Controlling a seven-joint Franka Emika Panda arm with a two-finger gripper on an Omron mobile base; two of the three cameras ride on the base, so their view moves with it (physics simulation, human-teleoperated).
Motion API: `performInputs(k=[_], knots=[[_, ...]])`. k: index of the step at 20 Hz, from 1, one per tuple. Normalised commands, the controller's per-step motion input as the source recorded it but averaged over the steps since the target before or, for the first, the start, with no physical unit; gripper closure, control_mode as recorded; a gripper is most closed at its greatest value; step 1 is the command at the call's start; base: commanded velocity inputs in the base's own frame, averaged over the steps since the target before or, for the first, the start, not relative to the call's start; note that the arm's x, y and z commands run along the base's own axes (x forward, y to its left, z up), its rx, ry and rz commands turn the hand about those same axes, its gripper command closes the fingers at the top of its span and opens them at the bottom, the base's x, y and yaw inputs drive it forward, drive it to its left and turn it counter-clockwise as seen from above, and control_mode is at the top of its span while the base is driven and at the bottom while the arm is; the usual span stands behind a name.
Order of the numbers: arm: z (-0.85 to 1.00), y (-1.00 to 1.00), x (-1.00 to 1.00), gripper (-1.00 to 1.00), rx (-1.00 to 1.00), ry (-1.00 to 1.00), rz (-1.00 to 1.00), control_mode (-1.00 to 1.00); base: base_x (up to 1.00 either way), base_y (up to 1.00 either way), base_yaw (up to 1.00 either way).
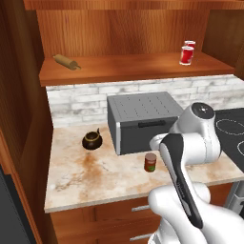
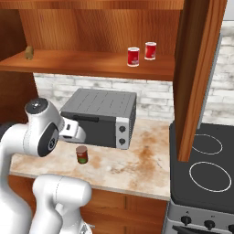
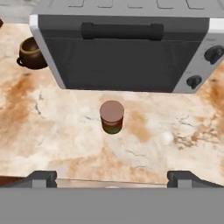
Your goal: Pick the cans from the counter and place them in their designated side in the cabinet.
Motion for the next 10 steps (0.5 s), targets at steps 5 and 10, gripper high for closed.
performInputs(k=[5, 10], knots=[[-0.22, 0.01, 0.15, -1.0, 0.0, 0.01, -0.01, -1.0, 0.0, 0.0, 0.0], [-0.25, 0.01, 0.15, -1.0, 0.0, 0.03, -0.01, -1.0, 0.0, 0.0, 0.0]])
